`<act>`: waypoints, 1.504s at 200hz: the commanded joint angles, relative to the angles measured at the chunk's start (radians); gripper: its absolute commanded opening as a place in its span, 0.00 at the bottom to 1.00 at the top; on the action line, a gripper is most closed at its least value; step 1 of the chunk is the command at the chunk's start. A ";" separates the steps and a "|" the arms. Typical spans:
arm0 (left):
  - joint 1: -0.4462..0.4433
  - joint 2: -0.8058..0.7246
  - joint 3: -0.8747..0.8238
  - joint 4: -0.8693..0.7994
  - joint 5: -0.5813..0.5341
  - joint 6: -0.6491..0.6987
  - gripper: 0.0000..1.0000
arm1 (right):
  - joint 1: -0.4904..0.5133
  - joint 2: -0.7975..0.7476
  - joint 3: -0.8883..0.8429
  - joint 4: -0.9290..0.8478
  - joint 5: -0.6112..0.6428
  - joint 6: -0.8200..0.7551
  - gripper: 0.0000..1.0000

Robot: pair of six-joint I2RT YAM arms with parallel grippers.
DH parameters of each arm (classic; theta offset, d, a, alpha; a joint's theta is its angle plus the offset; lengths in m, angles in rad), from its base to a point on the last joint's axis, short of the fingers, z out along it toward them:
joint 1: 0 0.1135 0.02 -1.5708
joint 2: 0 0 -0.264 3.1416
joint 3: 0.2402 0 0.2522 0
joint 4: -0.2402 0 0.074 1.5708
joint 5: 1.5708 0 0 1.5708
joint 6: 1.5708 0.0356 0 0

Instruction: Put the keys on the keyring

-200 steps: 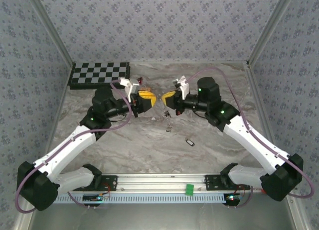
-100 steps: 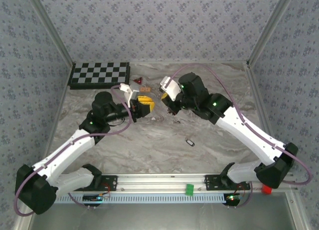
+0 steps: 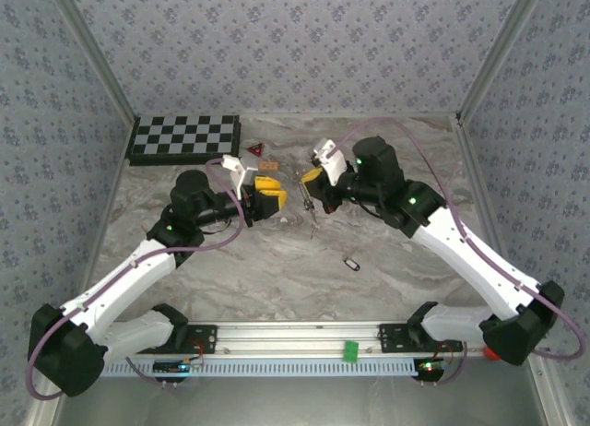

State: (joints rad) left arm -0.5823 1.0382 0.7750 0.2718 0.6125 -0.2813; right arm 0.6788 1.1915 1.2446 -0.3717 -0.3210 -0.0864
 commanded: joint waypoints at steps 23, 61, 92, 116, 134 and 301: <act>0.007 0.021 0.051 0.050 -0.053 -0.027 0.39 | -0.038 -0.055 -0.018 0.221 -0.200 0.138 0.00; 0.009 0.057 0.142 0.055 -0.039 -0.040 0.39 | -0.036 -0.044 -0.024 0.188 -0.209 0.122 0.00; 0.009 0.120 0.197 0.042 -0.034 -0.038 0.39 | -0.025 -0.046 -0.035 0.192 -0.202 0.099 0.00; 0.009 0.185 0.234 0.037 -0.008 -0.048 0.39 | -0.006 -0.038 -0.029 0.178 -0.196 0.077 0.00; 0.009 0.218 0.241 0.055 0.015 -0.054 0.39 | -0.010 -0.031 -0.030 0.174 -0.197 0.071 0.00; 0.050 0.191 0.169 0.036 0.063 -0.007 0.38 | 0.007 0.042 0.095 -0.145 0.096 -0.113 0.00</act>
State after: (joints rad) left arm -0.5346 1.2522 0.9543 0.2874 0.6186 -0.3122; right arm 0.6792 1.2320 1.2884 -0.4606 -0.2657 -0.1513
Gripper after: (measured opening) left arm 0.386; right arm 0.037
